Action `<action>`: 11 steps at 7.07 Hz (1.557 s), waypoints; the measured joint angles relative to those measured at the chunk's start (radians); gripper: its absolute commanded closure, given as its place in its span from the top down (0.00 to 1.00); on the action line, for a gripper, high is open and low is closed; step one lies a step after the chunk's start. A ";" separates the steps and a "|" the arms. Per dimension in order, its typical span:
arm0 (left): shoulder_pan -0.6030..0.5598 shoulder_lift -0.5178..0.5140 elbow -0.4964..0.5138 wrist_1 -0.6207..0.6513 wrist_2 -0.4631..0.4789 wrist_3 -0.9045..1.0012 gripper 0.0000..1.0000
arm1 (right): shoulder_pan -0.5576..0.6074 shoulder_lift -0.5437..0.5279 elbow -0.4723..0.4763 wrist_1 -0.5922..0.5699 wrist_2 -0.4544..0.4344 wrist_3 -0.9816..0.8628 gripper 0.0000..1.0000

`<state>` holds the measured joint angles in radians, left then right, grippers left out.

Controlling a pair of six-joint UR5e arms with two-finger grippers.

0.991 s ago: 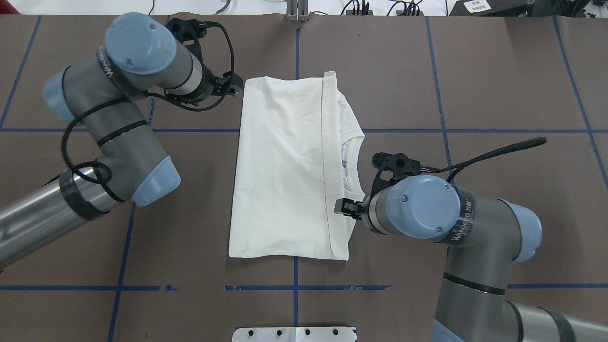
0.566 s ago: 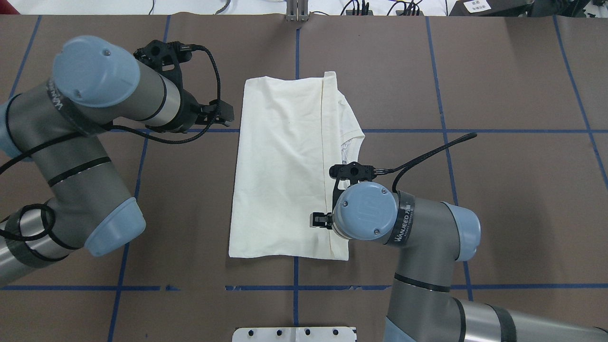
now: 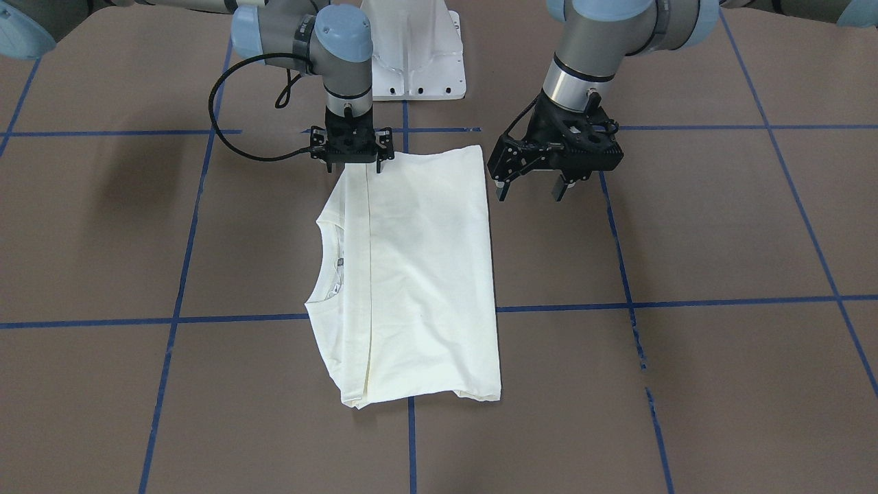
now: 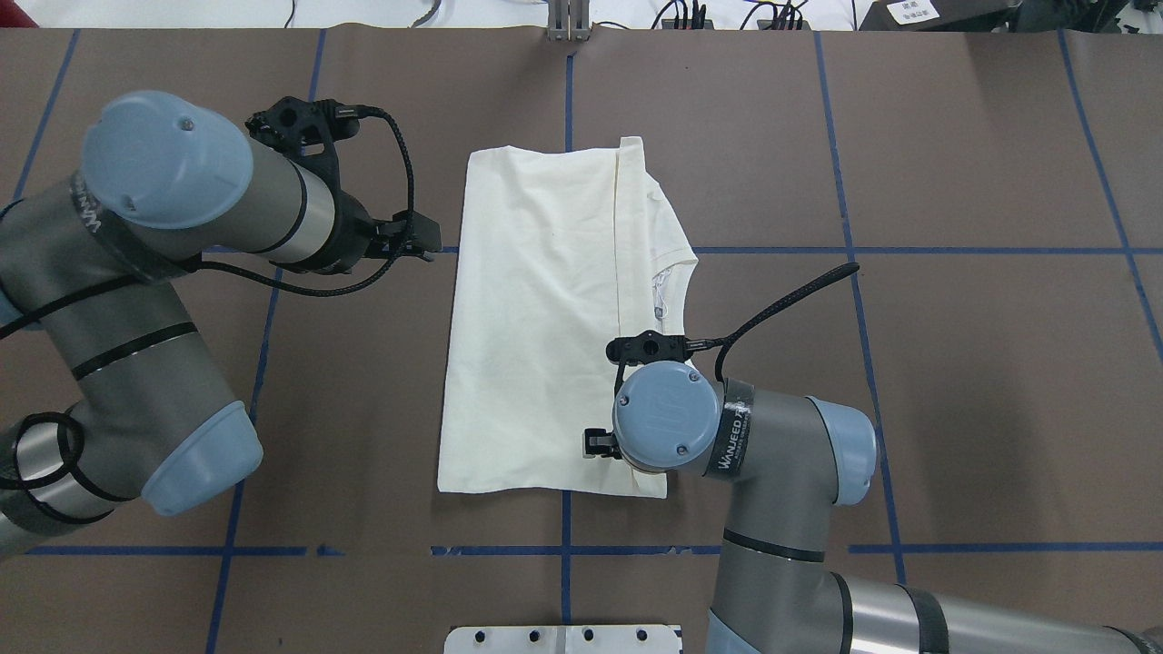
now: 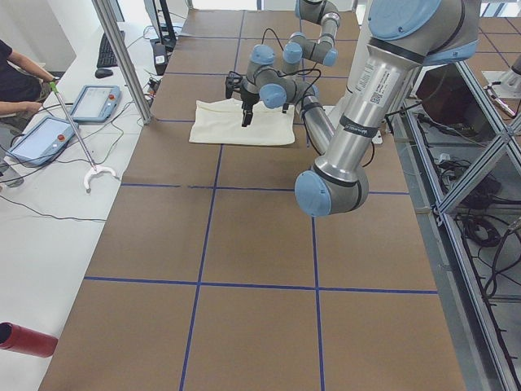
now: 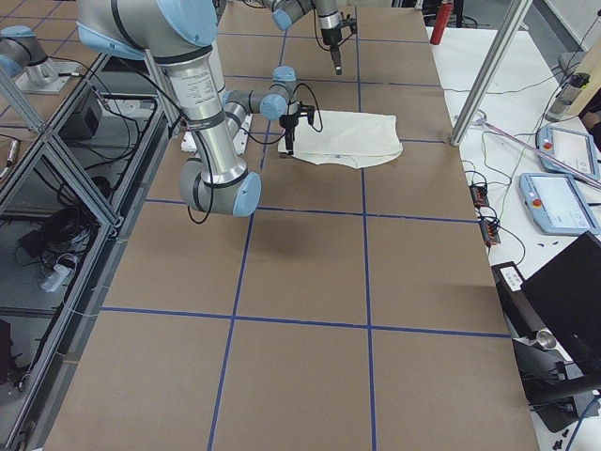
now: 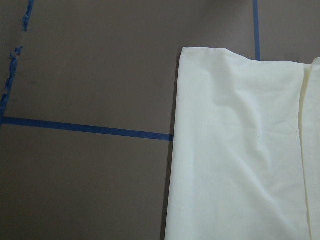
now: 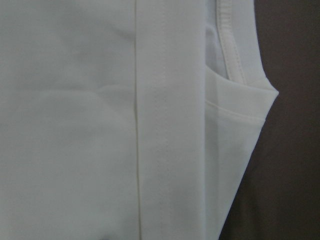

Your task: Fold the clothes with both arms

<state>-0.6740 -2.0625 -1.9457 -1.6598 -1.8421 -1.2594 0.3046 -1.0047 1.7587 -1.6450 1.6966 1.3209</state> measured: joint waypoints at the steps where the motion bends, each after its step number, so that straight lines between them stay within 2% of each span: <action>1: 0.002 0.001 0.002 0.000 0.000 -0.001 1.00 | 0.000 -0.002 -0.007 -0.013 0.012 -0.009 1.00; 8: 0.034 0.007 0.011 -0.008 0.001 -0.024 1.00 | 0.049 -0.011 0.018 -0.191 0.033 -0.107 1.00; 11: 0.049 0.003 0.011 -0.011 0.003 -0.046 1.00 | 0.087 -0.054 0.051 -0.216 0.031 -0.140 1.00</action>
<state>-0.6245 -2.0593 -1.9344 -1.6703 -1.8394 -1.3059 0.3919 -1.0587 1.8101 -1.8614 1.7279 1.1813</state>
